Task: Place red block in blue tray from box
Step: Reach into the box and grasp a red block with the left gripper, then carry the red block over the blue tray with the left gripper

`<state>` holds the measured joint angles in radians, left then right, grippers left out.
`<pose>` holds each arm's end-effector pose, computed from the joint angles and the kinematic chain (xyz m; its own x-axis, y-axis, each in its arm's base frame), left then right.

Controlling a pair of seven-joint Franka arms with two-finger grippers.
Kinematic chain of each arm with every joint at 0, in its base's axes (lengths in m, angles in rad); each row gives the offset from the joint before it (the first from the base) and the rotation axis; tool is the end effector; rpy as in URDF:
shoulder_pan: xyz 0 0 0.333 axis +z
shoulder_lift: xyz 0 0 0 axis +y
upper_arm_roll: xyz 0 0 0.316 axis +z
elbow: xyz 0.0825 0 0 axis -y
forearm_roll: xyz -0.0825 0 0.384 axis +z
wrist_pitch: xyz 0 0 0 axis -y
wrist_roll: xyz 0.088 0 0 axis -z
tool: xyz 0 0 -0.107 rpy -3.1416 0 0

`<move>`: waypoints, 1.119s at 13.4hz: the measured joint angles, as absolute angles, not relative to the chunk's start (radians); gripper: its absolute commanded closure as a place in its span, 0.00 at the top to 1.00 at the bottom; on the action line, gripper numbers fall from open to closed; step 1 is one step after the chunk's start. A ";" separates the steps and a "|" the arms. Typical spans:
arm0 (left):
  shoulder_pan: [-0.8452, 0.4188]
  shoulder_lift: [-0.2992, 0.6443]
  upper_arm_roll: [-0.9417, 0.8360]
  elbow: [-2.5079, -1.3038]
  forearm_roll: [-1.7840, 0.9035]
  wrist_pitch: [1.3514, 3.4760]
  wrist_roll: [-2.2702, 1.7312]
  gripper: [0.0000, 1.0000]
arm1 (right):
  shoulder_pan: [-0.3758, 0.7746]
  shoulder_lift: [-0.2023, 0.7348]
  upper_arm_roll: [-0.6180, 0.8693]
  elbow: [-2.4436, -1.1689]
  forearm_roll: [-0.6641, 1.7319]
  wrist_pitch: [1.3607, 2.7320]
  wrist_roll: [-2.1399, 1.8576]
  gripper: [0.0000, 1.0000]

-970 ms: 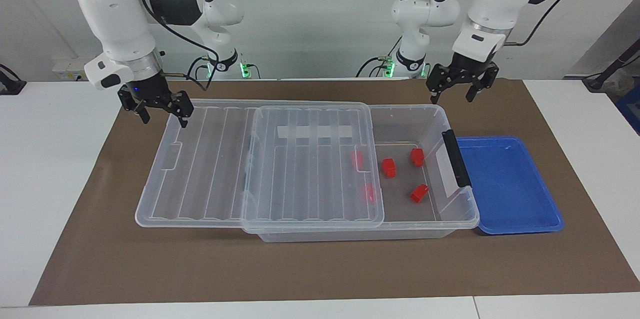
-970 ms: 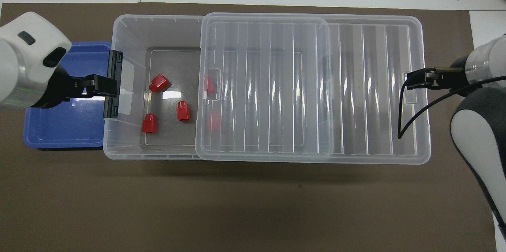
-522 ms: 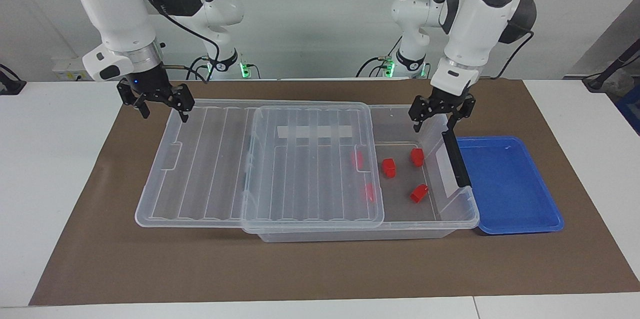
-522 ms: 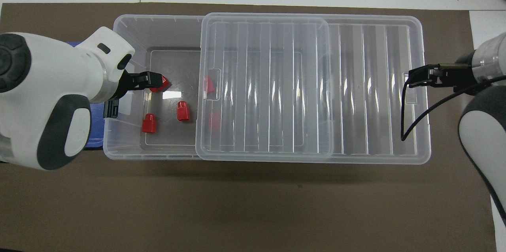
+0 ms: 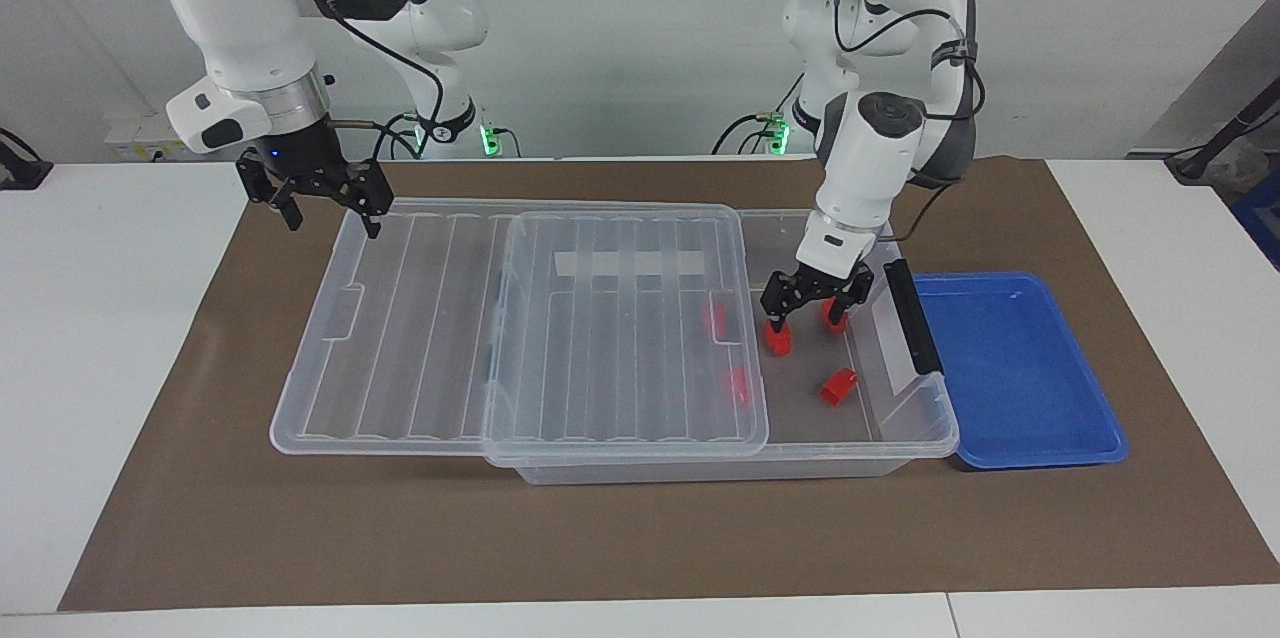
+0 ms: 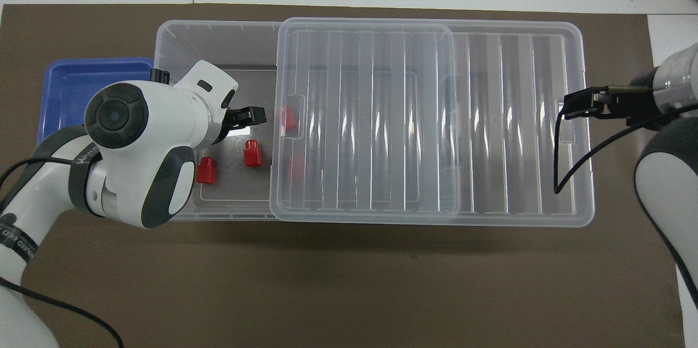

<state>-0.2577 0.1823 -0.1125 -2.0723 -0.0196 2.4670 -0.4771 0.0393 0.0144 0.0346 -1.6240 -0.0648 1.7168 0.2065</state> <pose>0.5570 -0.2142 0.3648 0.9761 0.1338 0.1715 0.1125 -0.9853 0.1287 0.5708 0.0361 0.6046 0.9884 -0.1228 0.0895 -0.1273 -0.9908 0.0468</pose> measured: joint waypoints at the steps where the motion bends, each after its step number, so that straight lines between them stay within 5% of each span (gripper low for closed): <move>1: -0.261 0.203 -0.115 -2.076 -0.019 2.482 -0.477 1.00 | 0.040 0.014 0.035 -1.614 -0.065 1.697 0.207 1.00; 6: -0.285 0.258 -0.116 -2.123 0.105 2.512 -0.488 1.00 | 0.036 0.014 0.034 -1.597 -0.065 1.652 0.207 1.00; 7: -0.285 0.259 -0.116 -2.125 0.107 2.515 -0.498 0.90 | 0.035 0.014 0.034 -1.597 -0.065 1.652 0.207 1.00; 8: -0.287 0.259 -0.116 -2.125 0.108 2.516 -0.513 0.55 | 0.034 0.014 0.034 -1.597 -0.065 1.652 0.207 1.00; 9: -0.291 0.259 -0.116 -2.125 0.110 2.516 -0.521 0.09 | 0.032 0.014 0.033 -1.597 -0.065 1.652 0.207 1.00; 10: -0.296 0.259 -0.116 -2.125 0.110 2.516 -0.528 0.00 | 0.032 0.014 0.031 -1.597 -0.065 1.652 0.207 1.00; 15: -0.300 0.243 -0.112 -2.073 0.112 2.349 -0.534 0.00 | 0.032 0.014 0.029 -1.597 -0.065 1.652 0.207 1.00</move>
<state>-0.3003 0.2434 -0.1122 -2.0733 0.1117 2.3489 -0.5339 0.0317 0.0136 0.0290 -1.5971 -0.0648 1.6523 0.2066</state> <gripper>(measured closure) 0.656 0.000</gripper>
